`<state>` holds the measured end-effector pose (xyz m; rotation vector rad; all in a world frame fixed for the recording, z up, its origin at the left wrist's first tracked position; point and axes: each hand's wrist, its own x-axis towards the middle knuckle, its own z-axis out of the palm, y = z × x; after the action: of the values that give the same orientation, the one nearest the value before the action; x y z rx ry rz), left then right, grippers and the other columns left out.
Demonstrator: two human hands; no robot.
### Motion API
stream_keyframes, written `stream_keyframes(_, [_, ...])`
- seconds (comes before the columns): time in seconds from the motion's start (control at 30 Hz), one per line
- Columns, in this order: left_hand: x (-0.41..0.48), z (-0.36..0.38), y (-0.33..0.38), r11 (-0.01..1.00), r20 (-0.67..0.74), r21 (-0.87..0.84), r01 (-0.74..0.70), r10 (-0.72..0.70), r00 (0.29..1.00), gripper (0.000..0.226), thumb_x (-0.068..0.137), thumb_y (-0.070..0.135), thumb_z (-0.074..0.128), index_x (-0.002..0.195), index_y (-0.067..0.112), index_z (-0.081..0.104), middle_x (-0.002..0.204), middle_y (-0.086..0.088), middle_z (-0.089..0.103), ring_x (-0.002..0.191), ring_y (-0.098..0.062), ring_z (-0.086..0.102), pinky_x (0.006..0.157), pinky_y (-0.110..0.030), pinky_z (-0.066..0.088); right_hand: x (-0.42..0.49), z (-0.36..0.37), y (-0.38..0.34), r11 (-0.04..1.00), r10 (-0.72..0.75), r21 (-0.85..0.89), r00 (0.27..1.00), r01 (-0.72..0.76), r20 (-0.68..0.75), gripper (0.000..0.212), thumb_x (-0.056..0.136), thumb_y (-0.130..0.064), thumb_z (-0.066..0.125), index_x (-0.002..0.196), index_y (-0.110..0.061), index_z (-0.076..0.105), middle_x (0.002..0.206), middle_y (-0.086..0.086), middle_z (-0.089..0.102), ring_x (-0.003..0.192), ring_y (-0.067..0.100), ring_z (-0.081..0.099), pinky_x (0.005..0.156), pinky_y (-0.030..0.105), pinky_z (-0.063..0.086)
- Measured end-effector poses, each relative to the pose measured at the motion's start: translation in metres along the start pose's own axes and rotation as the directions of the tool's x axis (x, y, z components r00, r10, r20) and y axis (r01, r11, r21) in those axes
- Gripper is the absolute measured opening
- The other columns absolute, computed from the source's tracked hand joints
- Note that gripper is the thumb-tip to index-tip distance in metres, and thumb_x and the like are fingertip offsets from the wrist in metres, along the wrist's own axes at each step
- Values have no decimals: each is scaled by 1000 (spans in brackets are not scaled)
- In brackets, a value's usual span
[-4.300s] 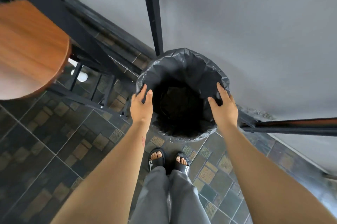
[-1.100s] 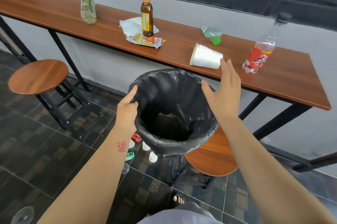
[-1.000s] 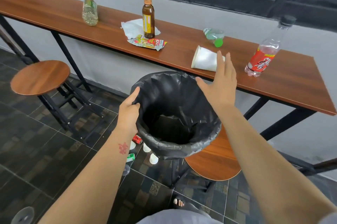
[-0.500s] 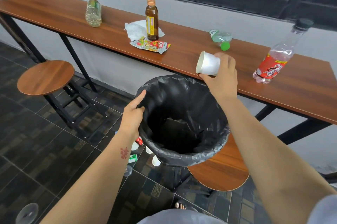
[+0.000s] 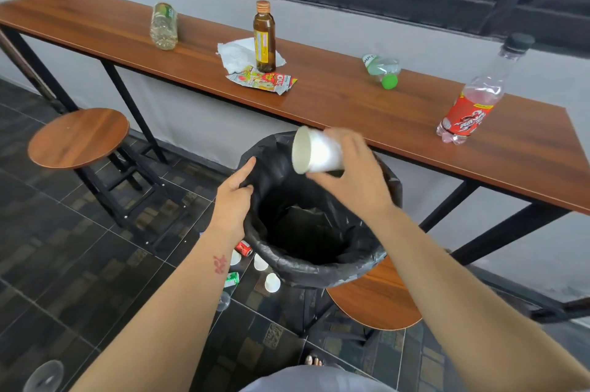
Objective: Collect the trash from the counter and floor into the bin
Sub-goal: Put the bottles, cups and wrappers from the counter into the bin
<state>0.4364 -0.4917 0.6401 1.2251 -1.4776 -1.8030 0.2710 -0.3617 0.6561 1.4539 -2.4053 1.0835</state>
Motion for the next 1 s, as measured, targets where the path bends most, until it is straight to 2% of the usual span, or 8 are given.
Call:
stream_keyframes(0.1, [-3, 1, 0, 998, -14, 62, -23, 24, 1000, 50, 102, 3, 42, 132, 38, 59, 146, 9, 46, 136, -20, 40, 111, -38, 31, -25, 16, 9, 989, 75, -141, 973, -45, 217, 68, 81, -45, 71, 139, -30, 40, 141, -5, 46, 126, 21, 47, 108, 46, 39])
stream_keyframes(0.23, [-8, 1, -1, 998, -26, 68, -16, 18, 999, 50, 101, 3, 43, 131, 40, 59, 148, 6, 45, 137, -22, 39, 111, -40, 31, -38, 18, 15, 958, 153, -280, 930, -57, 334, 69, 85, -45, 67, 144, -32, 33, 147, -5, 42, 131, 23, 43, 112, 45, 34])
stream_keyframes(0.43, [-11, 1, -2, 994, -26, 103, -31, 34, 999, 51, 102, 3, 43, 133, 40, 57, 149, 6, 43, 138, -23, 38, 111, -42, 31, -42, 14, 14, 918, 167, -397, 918, -13, 358, 77, 90, -61, 51, 153, -35, 15, 162, -3, 13, 150, 19, 4, 122, 43, 9])
stream_keyframes(0.57, [-10, 0, -2, 995, -16, 89, -37, 39, 999, 52, 101, 1, 43, 132, 40, 59, 148, 8, 44, 138, -23, 38, 111, -41, 32, -43, -1, 14, 913, 177, -400, 961, -80, 213, 76, 89, -66, 46, 152, -34, 20, 162, -4, 13, 150, 19, 3, 121, 44, 10])
stream_keyframes(0.67, [-9, 1, -3, 995, -11, 88, -40, 41, 999, 52, 101, 1, 43, 130, 41, 59, 147, 8, 45, 137, -24, 39, 110, -42, 34, -43, -23, 19, 921, 190, -322, 975, -217, -113, 71, 90, -61, 50, 150, -28, 30, 160, -3, 24, 149, 18, 15, 120, 44, 16])
stream_keyframes(0.73, [-8, 2, -2, 995, -12, 88, -38, 39, 999, 52, 101, 1, 43, 130, 41, 58, 148, 7, 44, 137, -23, 39, 110, -41, 33, -38, -42, 27, 917, 231, -232, 905, -326, -357, 69, 91, -57, 53, 148, -25, 33, 158, -3, 28, 147, 18, 21, 120, 40, 17])
stream_keyframes(0.83, [-6, 4, 0, 994, 0, 98, -45, 45, 999, 52, 101, 0, 43, 131, 39, 58, 147, 7, 45, 136, -23, 40, 109, -39, 35, -22, -70, 44, 889, 265, -163, 772, -428, -578, 71, 91, -51, 56, 149, -20, 30, 158, 1, 27, 145, 19, 25, 117, 37, 20])
stream_keyframes(1.0, [-2, 5, 0, 997, 16, 72, -28, 27, 999, 54, 100, -3, 39, 129, 37, 62, 142, 6, 51, 132, -24, 45, 108, -39, 39, 13, -93, 76, 798, 480, 5, 631, -603, -610, 93, 84, -50, 67, 153, -14, 16, 160, 8, 19, 146, 26, 23, 117, 40, 23])
